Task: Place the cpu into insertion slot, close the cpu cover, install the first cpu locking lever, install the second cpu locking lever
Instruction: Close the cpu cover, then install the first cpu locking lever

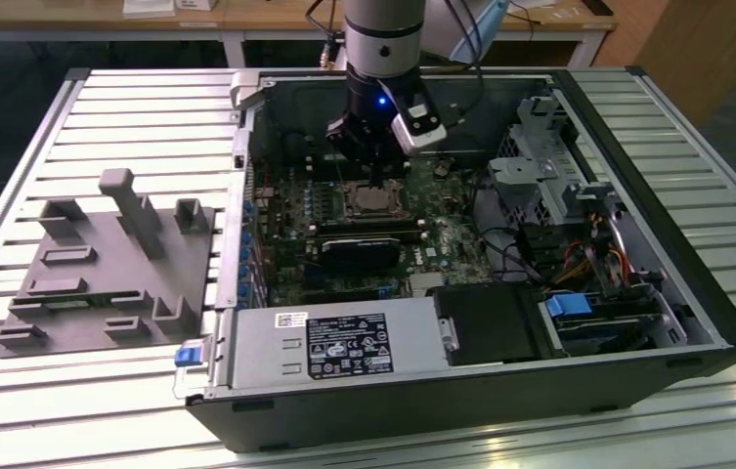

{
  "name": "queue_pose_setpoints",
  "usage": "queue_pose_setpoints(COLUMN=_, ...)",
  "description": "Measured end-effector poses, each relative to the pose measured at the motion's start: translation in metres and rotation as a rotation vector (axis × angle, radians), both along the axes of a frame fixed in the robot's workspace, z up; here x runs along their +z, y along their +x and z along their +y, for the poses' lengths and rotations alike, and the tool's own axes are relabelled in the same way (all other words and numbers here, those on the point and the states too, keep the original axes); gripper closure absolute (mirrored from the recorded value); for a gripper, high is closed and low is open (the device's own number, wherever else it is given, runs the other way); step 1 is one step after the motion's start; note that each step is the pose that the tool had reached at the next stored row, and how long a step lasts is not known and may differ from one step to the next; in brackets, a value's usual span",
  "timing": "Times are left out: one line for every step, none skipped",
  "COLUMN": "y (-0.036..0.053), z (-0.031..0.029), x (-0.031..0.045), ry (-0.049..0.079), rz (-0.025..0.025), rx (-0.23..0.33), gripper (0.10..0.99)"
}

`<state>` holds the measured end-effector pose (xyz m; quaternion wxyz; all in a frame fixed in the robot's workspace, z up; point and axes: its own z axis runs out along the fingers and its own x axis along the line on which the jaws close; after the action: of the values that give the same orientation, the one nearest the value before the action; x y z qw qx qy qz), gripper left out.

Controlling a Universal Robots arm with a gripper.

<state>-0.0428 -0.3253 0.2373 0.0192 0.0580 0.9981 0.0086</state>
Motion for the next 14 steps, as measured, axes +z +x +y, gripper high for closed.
queue_pose_setpoints(y=0.0000, z=0.0000, x=0.0010, ry=0.000, rz=0.0000, rx=0.000, gripper=0.980)
queue_pose_setpoints(y=0.0000, z=0.0000, x=0.0012, ry=0.000, rz=-0.0001, rx=0.000, gripper=0.980)
queue_pose_setpoints(y=0.0000, z=0.0000, x=0.0012, ry=0.000, rz=-0.0002, rx=0.000, gripper=0.980)
queue_pose_setpoints(y=0.0000, z=0.0000, x=0.0019, ry=0.000, rz=-0.0001, rx=0.000, gripper=0.980)
queue_pose_setpoints(y=0.0000, z=0.0000, x=0.0024, ry=0.000, rz=-0.0001, rx=0.000, gripper=0.980)
queue_pose_setpoints(y=0.0000, z=0.0000, x=0.0025, ry=0.000, rz=0.0000, rx=0.000, gripper=0.980)
queue_pose_setpoints(y=0.0000, z=0.0000, x=0.0025, ry=0.000, rz=0.0000, rx=0.000, gripper=0.980)
queue_pose_setpoints(y=0.0000, z=0.0000, x=0.0026, ry=0.000, rz=-0.0001, rx=0.000, gripper=0.980)
queue_pose_setpoints(y=0.0000, z=0.0000, x=0.0026, ry=0.000, rz=-0.0001, rx=0.000, gripper=0.980)
queue_pose_setpoints(y=0.0000, z=0.0000, x=0.0027, ry=0.000, rz=-0.0001, rx=0.000, gripper=0.980)
queue_pose_setpoints(y=0.0000, z=0.0000, x=0.0027, ry=0.000, rz=0.0000, rx=0.000, gripper=0.980)
queue_pose_setpoints(y=0.0000, z=0.0000, x=0.0028, ry=0.000, rz=-0.0001, rx=0.000, gripper=0.980)
queue_pose_setpoints(y=0.0000, z=0.0000, x=0.0028, ry=0.000, rz=-0.0001, rx=0.000, gripper=0.980)
queue_pose_setpoints(y=0.0000, z=0.0000, x=0.0029, ry=0.000, rz=-0.0001, rx=0.000, gripper=0.980)
